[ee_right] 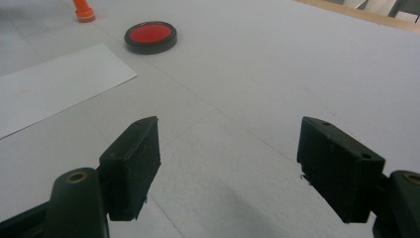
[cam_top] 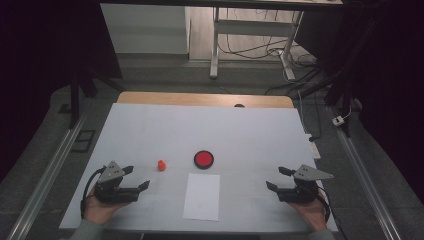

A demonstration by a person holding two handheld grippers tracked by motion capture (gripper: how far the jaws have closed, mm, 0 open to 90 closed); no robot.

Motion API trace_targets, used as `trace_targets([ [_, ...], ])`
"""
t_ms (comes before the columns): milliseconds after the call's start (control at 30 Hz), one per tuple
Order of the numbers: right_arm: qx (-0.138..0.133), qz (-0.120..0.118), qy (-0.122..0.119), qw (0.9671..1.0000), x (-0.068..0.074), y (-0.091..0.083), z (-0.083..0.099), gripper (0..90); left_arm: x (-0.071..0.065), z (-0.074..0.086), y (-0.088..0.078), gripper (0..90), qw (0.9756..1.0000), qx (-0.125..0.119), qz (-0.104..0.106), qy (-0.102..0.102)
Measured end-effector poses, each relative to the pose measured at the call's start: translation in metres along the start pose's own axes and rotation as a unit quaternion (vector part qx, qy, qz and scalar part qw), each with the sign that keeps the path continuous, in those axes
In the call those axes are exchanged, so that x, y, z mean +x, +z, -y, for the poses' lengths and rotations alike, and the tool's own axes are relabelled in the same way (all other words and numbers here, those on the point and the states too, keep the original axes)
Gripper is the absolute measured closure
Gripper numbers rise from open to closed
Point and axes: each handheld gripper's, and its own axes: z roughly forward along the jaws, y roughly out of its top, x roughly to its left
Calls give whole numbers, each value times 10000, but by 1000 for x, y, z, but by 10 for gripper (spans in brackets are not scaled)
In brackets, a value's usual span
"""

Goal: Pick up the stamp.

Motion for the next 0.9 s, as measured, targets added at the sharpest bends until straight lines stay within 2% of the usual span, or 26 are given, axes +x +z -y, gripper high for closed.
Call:
trace_targets([
  [300, 6, 6, -44, 10000, 3, -1, -3, 247, 1, -18, 2, 208, 9998, 54, -101, 152],
  [467, -23, 11, -18, 10000, 3, -2, -3, 249, 3, -29, 4, 209, 9998, 44, -59, 157],
  [900, 49, 18, -71, 10000, 3, 6, -5, 253, 5, -55, 28, 213, 9989, 323, -41, 329],
])
